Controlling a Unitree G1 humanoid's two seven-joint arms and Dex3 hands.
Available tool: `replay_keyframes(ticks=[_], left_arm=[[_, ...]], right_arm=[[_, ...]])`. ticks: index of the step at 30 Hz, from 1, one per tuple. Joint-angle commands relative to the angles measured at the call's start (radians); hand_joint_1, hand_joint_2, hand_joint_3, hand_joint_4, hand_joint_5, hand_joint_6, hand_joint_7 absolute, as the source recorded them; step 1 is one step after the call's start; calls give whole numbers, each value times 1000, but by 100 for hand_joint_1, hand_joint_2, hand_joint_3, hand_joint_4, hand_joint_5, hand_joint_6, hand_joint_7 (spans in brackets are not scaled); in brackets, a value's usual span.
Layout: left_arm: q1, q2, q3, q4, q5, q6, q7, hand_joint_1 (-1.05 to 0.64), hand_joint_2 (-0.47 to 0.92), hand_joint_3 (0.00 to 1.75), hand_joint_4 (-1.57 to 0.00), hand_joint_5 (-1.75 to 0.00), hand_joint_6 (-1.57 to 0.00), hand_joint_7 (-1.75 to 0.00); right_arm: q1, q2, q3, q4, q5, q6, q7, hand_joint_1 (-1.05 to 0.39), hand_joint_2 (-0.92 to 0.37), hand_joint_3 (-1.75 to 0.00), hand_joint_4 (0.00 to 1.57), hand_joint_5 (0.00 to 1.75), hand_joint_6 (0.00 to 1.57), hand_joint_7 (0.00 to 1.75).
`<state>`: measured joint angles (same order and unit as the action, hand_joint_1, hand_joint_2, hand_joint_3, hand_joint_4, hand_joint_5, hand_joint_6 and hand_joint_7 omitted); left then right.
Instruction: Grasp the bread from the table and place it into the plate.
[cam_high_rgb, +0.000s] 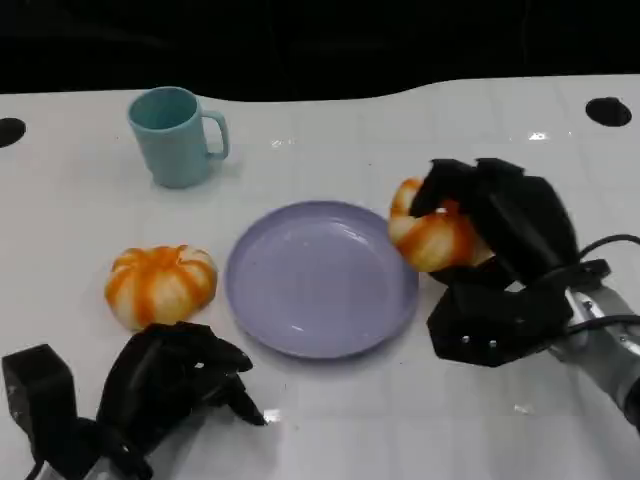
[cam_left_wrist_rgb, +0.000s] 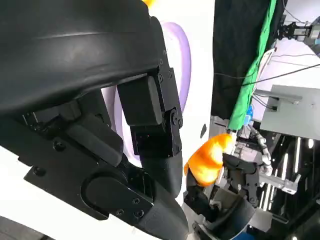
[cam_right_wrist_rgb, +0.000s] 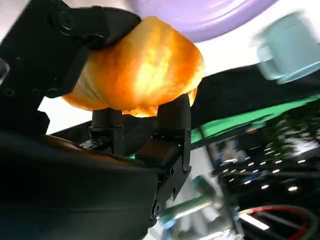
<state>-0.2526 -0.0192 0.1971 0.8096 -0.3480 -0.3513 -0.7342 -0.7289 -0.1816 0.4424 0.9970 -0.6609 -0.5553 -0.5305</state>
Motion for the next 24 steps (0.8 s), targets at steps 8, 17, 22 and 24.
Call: replay_keyframes(ticks=[8, 17, 22, 24], left_arm=[[17, 12, 1, -11, 5, -4, 10, -105, 74, 1, -157, -59, -157, -18], [20, 8, -5, -17, 9, -2, 21, -105, 73, 0, -157, -60, -157, -19], [22, 5, -8, -18, 13, -7, 23, -105, 74, 0, -157, -60, -157, -19], [23, 6, -10, -20, 16, -8, 26, -105, 74, 0, -157, -60, -157, -19]], right_arm=[[-72, 87, 50, 41, -36, -21, 44, -11, -29, -130, 97, 175, 76, 173], [-142, 161, 77, 140, -39, 2, 83, -14, -38, -114, 94, 175, 86, 130], [-151, 176, 74, 166, -37, 11, 94, -17, -43, -103, 88, 168, 96, 91], [-150, 177, 75, 165, -38, 17, 102, -23, -51, -81, 82, 146, 91, 72]])
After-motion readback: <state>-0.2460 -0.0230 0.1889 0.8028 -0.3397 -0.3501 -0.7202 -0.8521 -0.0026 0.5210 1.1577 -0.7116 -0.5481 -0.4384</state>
